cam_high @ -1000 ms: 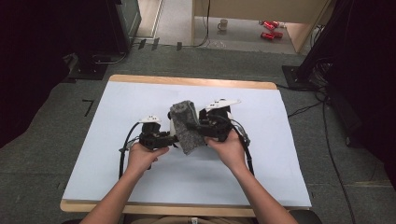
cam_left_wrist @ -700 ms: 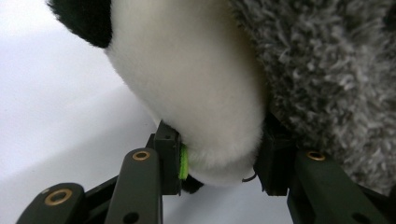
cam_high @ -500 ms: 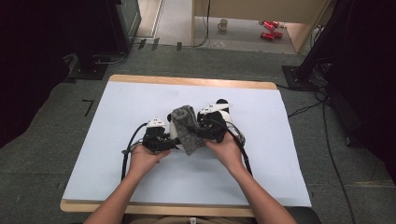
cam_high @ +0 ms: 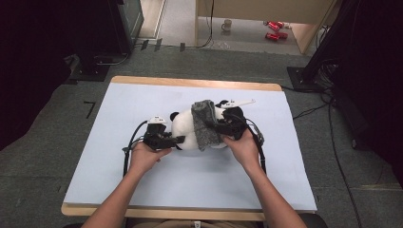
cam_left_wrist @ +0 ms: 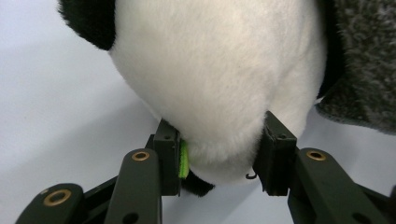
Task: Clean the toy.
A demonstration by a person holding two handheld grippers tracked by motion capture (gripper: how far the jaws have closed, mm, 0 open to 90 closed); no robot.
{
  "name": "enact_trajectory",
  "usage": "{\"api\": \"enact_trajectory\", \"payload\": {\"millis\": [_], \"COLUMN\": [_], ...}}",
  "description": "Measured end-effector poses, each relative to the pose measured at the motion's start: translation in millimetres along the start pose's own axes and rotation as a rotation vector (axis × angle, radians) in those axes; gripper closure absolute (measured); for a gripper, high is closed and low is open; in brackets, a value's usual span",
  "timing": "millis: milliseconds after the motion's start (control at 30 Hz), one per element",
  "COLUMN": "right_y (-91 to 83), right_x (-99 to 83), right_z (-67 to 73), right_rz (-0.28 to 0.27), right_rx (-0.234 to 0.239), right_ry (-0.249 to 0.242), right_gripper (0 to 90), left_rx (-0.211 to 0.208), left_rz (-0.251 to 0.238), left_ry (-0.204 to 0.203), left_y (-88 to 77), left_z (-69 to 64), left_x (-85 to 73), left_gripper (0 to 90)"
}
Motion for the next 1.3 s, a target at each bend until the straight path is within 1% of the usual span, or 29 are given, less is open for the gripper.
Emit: {"api": "enact_trajectory", "payload": {"millis": [133, 200, 267, 367, 467, 500, 567, 667, 767, 800, 833, 867, 900, 1000, 1100, 1133, 1200, 1300], "right_y": [-8.8, -15.5, -24.1, -32.8, -37.6, -38.4, -40.9, -44.0, -46.6, -47.9, -49.7, -52.5, -55.7, -59.9, -62.9, -63.2, -61.1, -52.6], "right_x": [1.0, 2.1, 3.5, 3.9, 3.3, 2.8, 1.8, 0.5, -0.7, -1.5, -1.4, -0.3, 3.2, 10.8, 17.6, 19.0, 21.3, 21.8], "right_z": [-7.1, -13.2, -22.1, -32.9, -42.0, -44.3, -50.4, -56.6, -65.8, -69.3, -69.9, -68.4, -65.1, -53.5, -37.9, -32.5, -20.2, -6.9], "right_rz": [-0.003, -0.004, -0.012, -0.021, -0.026, -0.027, -0.028, -0.033, -0.034, -0.031, -0.028, -0.030, -0.044, -0.057, -0.076, -0.076, -0.078, -0.072], "right_rx": [-0.002, 0.000, -0.012, -0.017, -0.002, -0.005, -0.030, -0.042, -0.095, -0.104, -0.084, -0.063, -0.053, -0.035, 0.016, 0.026, 0.043, 0.055], "right_ry": [0.027, 0.043, 0.061, 0.080, 0.103, 0.098, 0.083, 0.088, 0.086, 0.100, 0.133, 0.147, 0.143, 0.119, 0.104, 0.096, 0.074, 0.048], "right_gripper": [79.1, 79.1, 79.1, 78.8, 78.2, 78.2, 78.0, 78.0, 78.1, 78.2, 78.3, 78.6, 78.7, 78.7, 78.7, 78.7, 78.6, 78.6], "left_rx": [-0.004, -0.010, -0.015, -0.022, -0.027, -0.029, -0.030, -0.034, -0.036, -0.036, -0.035, -0.034, -0.033, -0.031, -0.027, -0.028, -0.022, -0.004], "left_rz": [0.000, -0.001, -0.004, -0.004, -0.006, -0.007, -0.006, -0.009, -0.007, -0.006, -0.007, -0.010, -0.012, -0.014, -0.016, -0.015, -0.012, -0.017], "left_ry": [0.001, -0.008, -0.019, -0.029, -0.038, -0.039, -0.041, -0.047, -0.057, -0.058, -0.061, -0.068, -0.071, -0.064, -0.063, -0.067, -0.071, -0.052], "left_y": [1.6, 2.0, 2.4, 2.7, 2.7, 2.6, 2.5, 2.6, 2.6, 2.6, 2.8, 3.3, 3.6, 3.8, 3.5, 3.2, 2.5, 2.2], "left_z": [2.7, 3.8, 5.5, 6.9, 7.3, 7.4, 7.4, 8.0, 8.9, 9.2, 9.6, 9.8, 9.9, 10.0, 8.7, 8.1, 6.9, 4.5], "left_x": [1.7, 2.3, 2.6, 2.7, 2.9, 3.0, 2.9, 2.4, 1.9, 1.5, 1.3, 1.2, 1.1, 0.8, 0.8, 0.6, 0.3, 0.6], "left_gripper": [59.1, 59.0, 59.0, 58.9, 58.6, 58.5, 58.6, 58.6, 58.6, 58.6, 58.6, 58.6, 58.7, 58.6, 58.6, 58.6, 58.4, 58.2]}}
Point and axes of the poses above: each handheld gripper's, and its own axes: y roughly forward along the jaws, x roughly out of its top, z roughly to its left, the point moved 9 cm from there along y, roughly forward along the jaws, and after that the axes turned 11 degrees about y, right-handed, at the moved point
